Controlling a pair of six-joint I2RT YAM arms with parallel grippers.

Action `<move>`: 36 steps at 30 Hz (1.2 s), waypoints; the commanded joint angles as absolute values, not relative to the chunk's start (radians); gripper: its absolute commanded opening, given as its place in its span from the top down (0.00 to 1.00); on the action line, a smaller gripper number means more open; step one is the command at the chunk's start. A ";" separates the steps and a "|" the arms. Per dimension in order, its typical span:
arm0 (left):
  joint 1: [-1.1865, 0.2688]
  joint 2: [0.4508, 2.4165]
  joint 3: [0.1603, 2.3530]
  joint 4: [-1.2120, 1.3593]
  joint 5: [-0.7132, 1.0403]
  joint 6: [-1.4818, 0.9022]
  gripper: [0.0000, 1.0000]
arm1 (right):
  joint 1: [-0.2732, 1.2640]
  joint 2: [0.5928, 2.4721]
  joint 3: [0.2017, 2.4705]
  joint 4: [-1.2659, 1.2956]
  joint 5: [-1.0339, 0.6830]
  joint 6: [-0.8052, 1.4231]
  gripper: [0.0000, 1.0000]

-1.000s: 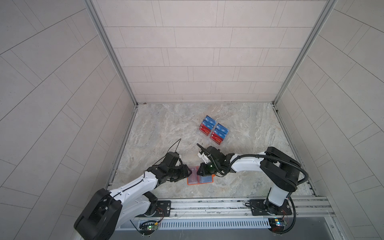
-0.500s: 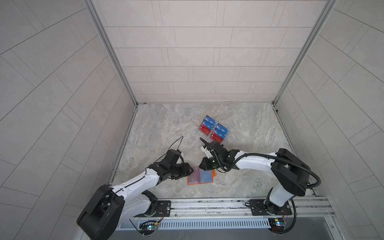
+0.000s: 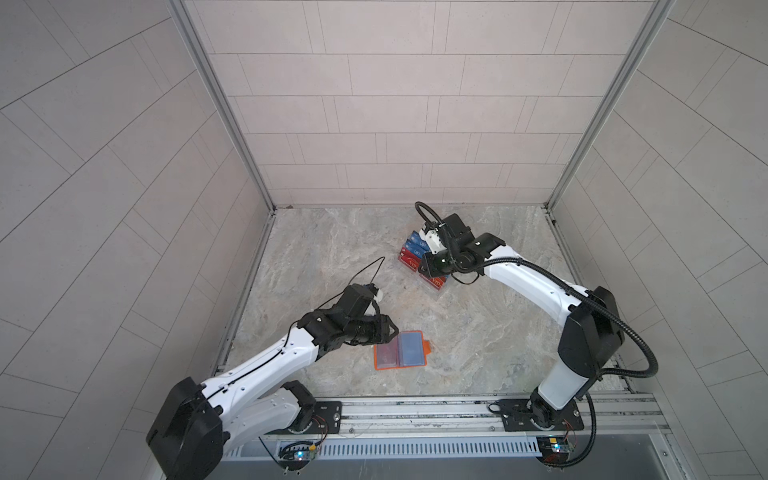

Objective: Put the credit cards into the card holder

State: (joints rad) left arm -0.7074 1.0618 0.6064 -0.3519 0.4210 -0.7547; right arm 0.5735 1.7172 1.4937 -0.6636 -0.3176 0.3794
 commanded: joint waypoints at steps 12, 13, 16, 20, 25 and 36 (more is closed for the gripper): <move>-0.737 1.178 0.525 -0.219 0.353 -0.744 0.54 | 0.521 1.964 1.752 -0.911 -0.177 0.142 0.62; -0.738 1.186 0.519 -0.215 0.357 -0.742 0.54 | 0.518 1.981 1.768 -0.917 -0.181 0.137 0.62; -0.736 1.212 0.510 -0.212 0.356 -0.733 0.54 | 0.509 2.029 1.817 -0.938 -0.187 0.125 0.62; -0.737 1.210 0.495 -0.214 0.352 -0.738 0.54 | 0.504 2.070 1.862 -0.962 -0.160 0.103 0.62; -0.736 1.200 0.480 -0.229 0.341 -0.731 0.53 | 0.498 2.097 1.873 -0.981 -0.159 0.098 0.62; -0.737 1.216 0.495 -0.242 0.333 -0.721 0.52 | 0.499 2.125 1.861 -0.995 -0.113 0.081 0.63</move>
State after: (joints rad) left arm -0.7338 1.2194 0.4885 -0.2230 0.3496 -0.7414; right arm 0.5030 2.0914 1.8572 -0.9546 -0.1448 0.1120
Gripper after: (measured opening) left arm 0.474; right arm 0.372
